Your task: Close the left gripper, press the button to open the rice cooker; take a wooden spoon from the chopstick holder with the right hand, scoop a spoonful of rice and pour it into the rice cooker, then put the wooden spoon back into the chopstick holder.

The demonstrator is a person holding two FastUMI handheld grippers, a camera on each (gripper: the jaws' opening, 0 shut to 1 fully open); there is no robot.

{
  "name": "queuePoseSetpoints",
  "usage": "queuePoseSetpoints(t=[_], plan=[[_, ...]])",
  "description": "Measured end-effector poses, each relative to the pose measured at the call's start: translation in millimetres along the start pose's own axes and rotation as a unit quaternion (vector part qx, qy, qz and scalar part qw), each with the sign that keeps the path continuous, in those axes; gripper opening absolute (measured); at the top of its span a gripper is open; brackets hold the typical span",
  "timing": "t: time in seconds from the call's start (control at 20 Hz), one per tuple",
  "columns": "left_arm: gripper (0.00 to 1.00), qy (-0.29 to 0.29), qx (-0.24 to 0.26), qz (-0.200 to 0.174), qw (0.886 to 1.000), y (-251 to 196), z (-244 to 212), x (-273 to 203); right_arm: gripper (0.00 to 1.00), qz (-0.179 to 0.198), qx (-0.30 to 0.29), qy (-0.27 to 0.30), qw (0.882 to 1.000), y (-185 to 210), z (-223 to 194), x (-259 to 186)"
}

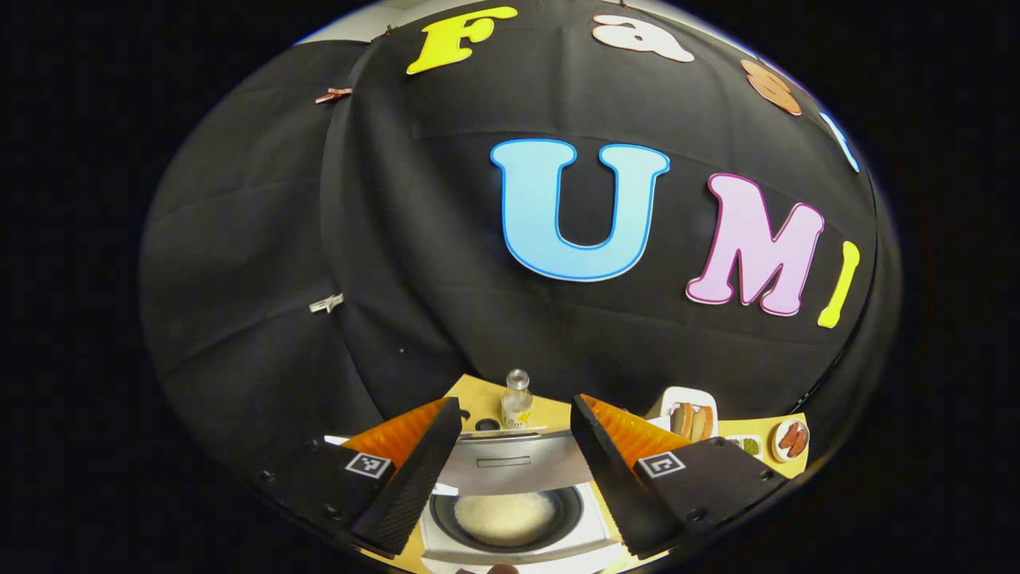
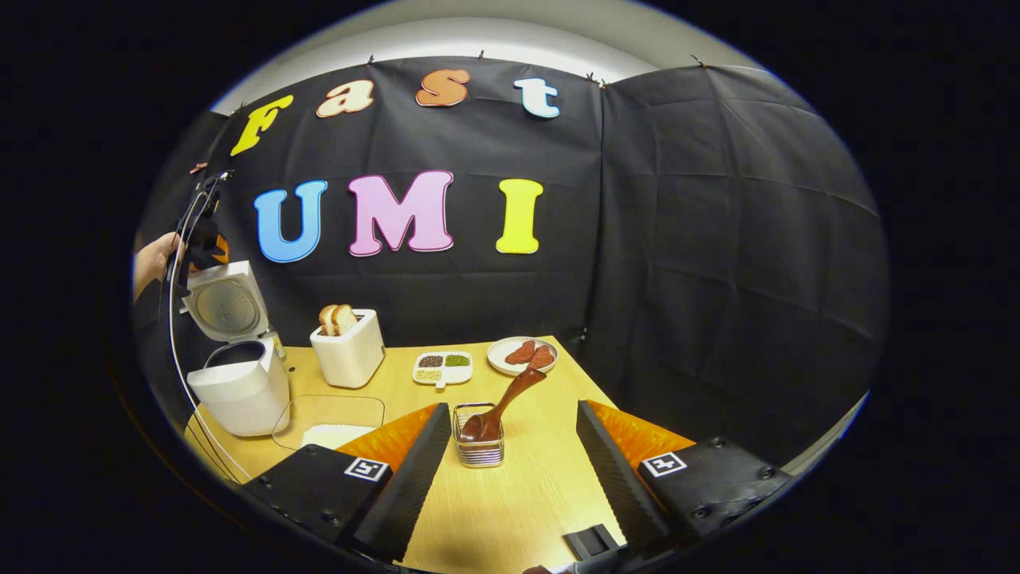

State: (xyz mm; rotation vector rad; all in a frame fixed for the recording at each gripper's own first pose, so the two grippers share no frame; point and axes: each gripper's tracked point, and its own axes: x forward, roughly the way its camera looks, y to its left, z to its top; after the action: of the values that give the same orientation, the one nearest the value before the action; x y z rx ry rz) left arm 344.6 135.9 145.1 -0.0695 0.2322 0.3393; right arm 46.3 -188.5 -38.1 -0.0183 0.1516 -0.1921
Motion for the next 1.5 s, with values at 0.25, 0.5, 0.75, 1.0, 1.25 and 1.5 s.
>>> queuePoseSetpoints(t=[0.25, 0.5, 0.75, 1.0, 1.25, 1.5], plan=[[0.96, 0.011, 0.001, 0.007, 1.0, -7, -60, -26, 0.99, 0.032, 0.011, 0.015, 0.999, 5, -9, 13], [0.98, 0.02, 0.009, 0.014, 1.0, -12, -116, -35, 0.99, 0.057, 0.006, 0.033, 0.998, 10, -24, 21], [0.98, 0.029, 0.008, 0.015, 0.999, -12, -158, -35, 0.99, 0.085, -0.015, 0.042, 0.995, 16, -31, 26], [0.99, 0.031, 0.014, 0.027, 0.999, -7, -191, -31, 0.99, 0.096, -0.019, 0.045, 0.994, 10, -33, 28], [1.0, 0.059, 0.013, 0.039, 0.997, -4, -217, -21, 0.99, 0.1, -0.017, 0.053, 0.993, 3, -37, 29], [1.0, 0.06, 0.011, 0.032, 0.998, -5, -217, -21, 0.99, 0.113, -0.02, 0.043, 0.992, 9, -31, 31]])
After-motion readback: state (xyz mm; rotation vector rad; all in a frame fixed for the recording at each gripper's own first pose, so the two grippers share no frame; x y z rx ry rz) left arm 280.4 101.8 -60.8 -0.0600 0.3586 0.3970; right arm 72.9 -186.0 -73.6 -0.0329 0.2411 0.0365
